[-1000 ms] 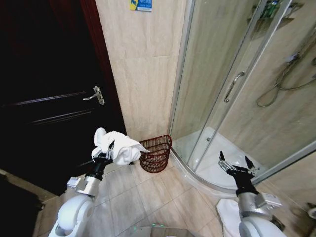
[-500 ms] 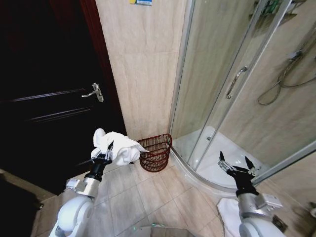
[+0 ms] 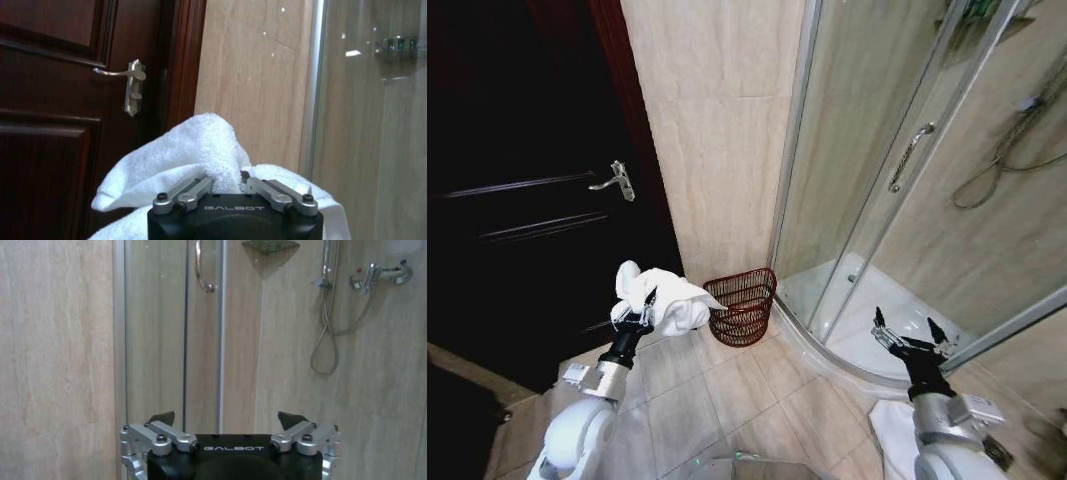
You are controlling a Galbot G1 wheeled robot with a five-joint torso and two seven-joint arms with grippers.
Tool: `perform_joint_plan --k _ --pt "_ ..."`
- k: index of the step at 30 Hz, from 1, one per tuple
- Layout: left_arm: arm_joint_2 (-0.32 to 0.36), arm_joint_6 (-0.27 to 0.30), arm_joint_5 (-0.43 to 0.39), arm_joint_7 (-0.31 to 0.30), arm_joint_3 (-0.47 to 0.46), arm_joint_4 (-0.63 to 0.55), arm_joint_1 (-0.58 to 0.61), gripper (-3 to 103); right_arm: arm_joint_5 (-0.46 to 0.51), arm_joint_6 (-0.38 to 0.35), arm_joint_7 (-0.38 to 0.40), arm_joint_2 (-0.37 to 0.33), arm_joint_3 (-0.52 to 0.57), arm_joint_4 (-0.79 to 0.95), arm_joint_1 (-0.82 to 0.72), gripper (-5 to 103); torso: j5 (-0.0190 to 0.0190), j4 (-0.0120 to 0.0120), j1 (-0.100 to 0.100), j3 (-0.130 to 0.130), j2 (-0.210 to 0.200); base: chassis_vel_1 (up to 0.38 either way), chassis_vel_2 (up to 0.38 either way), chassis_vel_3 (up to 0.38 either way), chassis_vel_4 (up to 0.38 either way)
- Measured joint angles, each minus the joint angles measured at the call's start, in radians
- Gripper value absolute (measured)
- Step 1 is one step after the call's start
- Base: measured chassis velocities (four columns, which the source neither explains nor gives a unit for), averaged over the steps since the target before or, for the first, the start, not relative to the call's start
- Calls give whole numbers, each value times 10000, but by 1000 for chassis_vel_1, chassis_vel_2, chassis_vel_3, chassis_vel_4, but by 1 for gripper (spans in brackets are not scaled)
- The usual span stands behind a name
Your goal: Discard the used towel into the hamper.
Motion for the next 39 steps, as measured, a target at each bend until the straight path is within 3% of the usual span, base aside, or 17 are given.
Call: perform_joint_plan --k 29,39 --pt "-18 -621 193 -135 14 676 -179 9 -83 146 -385 42 13 -64 -132 100 0 0 -544 -724 -1268 0 0 0 0" --pt "-48 -816 272 67 48 911 -182 9 -68 366 -411 71 28 -100 -181 100 0 0 -726 -985 -1710 0 0 0 0"
